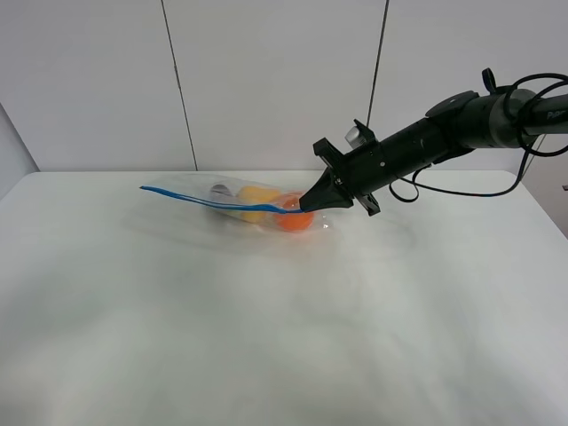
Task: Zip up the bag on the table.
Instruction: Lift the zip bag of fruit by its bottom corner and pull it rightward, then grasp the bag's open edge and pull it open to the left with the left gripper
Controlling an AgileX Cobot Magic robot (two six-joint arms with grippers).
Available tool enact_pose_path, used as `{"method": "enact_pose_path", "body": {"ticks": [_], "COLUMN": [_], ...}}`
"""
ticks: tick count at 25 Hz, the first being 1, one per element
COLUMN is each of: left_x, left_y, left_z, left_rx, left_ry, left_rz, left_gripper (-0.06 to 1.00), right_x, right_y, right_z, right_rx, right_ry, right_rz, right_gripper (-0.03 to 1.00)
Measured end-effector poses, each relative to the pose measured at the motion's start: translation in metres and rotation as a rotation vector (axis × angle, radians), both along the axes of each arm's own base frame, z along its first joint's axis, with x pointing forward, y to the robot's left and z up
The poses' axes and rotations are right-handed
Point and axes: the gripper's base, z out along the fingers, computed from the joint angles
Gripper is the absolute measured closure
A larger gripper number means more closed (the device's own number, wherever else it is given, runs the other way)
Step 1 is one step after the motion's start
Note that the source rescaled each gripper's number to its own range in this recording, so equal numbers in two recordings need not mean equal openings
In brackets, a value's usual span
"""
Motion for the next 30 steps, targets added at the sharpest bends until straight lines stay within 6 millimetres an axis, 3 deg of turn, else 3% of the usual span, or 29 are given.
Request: {"method": "enact_pose_path", "body": {"ticks": [4,8,11,16,19,23,27,30], "left_x": [-0.001,0.012,0.037,0.102,0.144,0.190,0.224,0.244], "left_y": [0.001,0.003,0.004,0.006,0.008,0.010,0.011,0.005], "left_z": [0.008,0.047,0.077,0.109,0.112,0.104,0.091,0.081], "left_rx": [-0.006,-0.010,-0.014,0.062,0.203,0.545,0.953,1.026], "left_ry": [-0.048,-0.141,-0.152,-0.069,-0.022,-0.025,-0.066,-0.110], "left_rz": [0.015,0.033,0.040,0.010,-0.061,-0.238,-0.449,-0.535], "left_gripper": [-0.06,-0.06,-0.06,-0.06,-0.06,-0.06,-0.06,-0.06], "right_x": [0.000,0.000,0.000,0.000,0.000,0.000,0.000,0.000], "right_y": [0.000,0.000,0.000,0.000,0.000,0.000,0.000,0.000], "right_z": [0.000,0.000,0.000,0.000,0.000,0.000,0.000,0.000], "right_rx": [-0.001,-0.001,-0.001,-0.002,-0.002,-0.002,-0.004,-0.004], "right_ry": [0.000,0.000,0.000,-0.001,-0.001,-0.001,-0.003,-0.003], "right_rz": [0.000,0.000,0.000,-0.001,-0.001,-0.001,-0.004,-0.004], "right_gripper": [0.97,0.97,0.97,0.97,0.97,0.97,0.97,0.97]}}
